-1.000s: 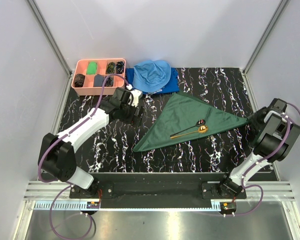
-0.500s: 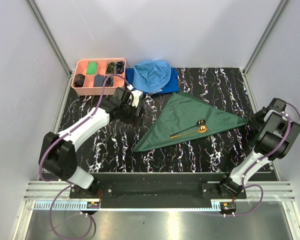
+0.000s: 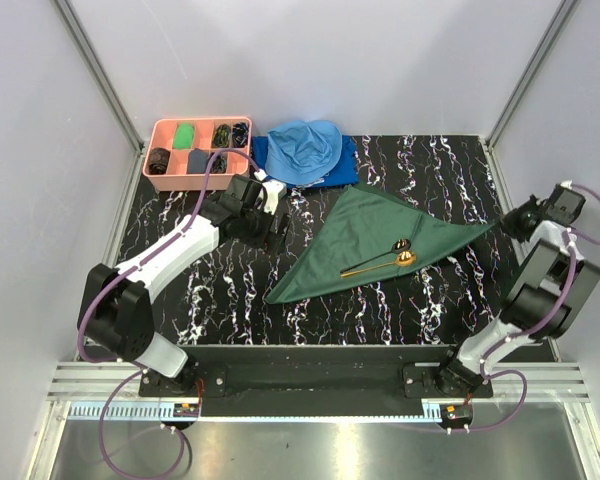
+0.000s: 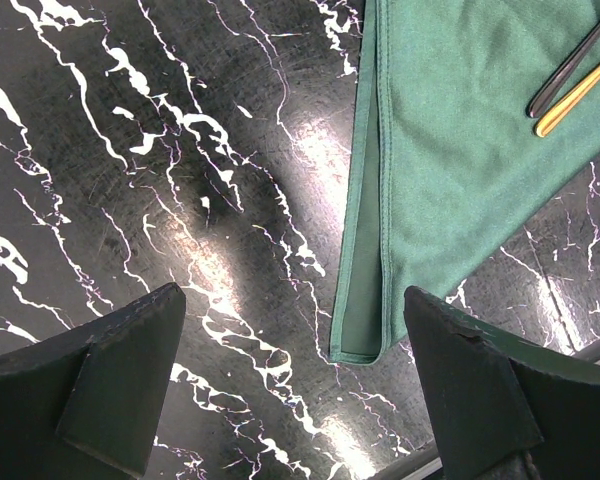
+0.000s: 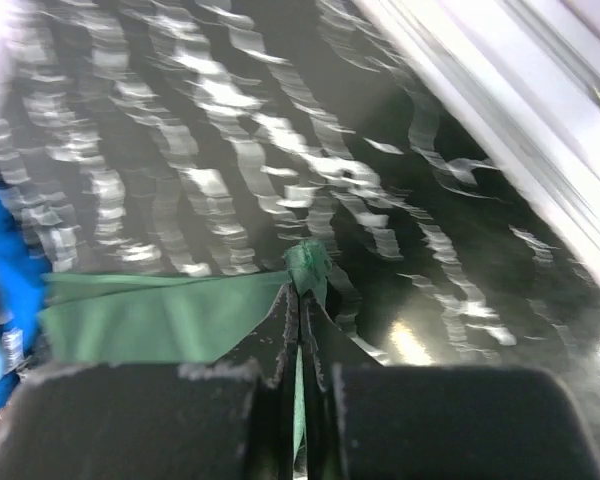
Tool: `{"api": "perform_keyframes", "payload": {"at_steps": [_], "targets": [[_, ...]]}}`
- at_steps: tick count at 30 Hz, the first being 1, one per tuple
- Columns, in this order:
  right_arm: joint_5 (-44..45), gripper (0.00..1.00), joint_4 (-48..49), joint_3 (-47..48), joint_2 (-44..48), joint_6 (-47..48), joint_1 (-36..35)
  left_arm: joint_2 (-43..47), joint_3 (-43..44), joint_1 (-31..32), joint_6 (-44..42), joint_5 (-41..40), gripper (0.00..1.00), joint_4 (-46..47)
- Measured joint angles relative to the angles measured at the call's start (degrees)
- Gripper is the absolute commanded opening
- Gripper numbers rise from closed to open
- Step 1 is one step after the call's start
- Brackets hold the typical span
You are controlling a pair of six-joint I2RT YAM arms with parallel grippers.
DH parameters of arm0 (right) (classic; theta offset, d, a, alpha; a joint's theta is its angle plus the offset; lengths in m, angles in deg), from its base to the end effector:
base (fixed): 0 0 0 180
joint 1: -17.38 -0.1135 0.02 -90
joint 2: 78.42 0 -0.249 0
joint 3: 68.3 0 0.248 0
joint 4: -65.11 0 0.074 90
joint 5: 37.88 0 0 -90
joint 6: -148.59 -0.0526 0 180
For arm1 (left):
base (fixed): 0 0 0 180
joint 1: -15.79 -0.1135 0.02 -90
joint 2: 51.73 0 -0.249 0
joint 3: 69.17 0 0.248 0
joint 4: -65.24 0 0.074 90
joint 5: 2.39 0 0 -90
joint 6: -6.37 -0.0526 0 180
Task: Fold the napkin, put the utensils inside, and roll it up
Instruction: Fold the napkin
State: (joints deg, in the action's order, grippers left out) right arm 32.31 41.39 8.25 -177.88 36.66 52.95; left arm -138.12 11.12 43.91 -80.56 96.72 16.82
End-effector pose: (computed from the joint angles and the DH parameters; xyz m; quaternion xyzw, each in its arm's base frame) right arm 0.3147 -0.2031 0.1728 0.3846 0.8331 0.1155 0.3804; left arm 0.2818 -0.1601 0.2331 0.2295 0.9216 -0.1545 0.2722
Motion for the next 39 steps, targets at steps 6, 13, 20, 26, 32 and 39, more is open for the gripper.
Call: {"api": "perform_keyframes", "payload": {"at_steps": [6, 13, 20, 26, 32, 39], "targets": [[-1.75, 0.0, 3.19, -2.75, 12.72, -0.31, -8.52, 0.0, 0.0, 0.0, 0.0, 0.9, 0.94, 0.0], [-3.82, 0.0, 4.42, -7.82, 16.94, -1.66, -24.5, 0.11, 0.0, 0.0, 0.02, 1.68, 0.94, 0.0], [-3.87, 0.0, 4.28, -10.97, 18.1, -4.92, -32.09, 1.4, 0.0, 0.0, 0.04, 2.51, 0.94, 0.02], [-3.85, 0.0, 4.44, -12.85, 21.2, -7.74, -38.86, 2.73, 0.0, 0.0, 0.04, 2.58, 0.94, 0.04], [-3.65, 0.0, 5.16, -15.45, 23.06, -10.47, -43.71, 2.78, 0.0, 0.0, 0.13, 2.56, 0.95, 0.02], [-3.26, 0.0, 5.64, -16.33, 23.06, -12.52, -48.15, 2.78, 0.0, 0.0, 0.24, 2.54, 0.95, 0.04]]}}
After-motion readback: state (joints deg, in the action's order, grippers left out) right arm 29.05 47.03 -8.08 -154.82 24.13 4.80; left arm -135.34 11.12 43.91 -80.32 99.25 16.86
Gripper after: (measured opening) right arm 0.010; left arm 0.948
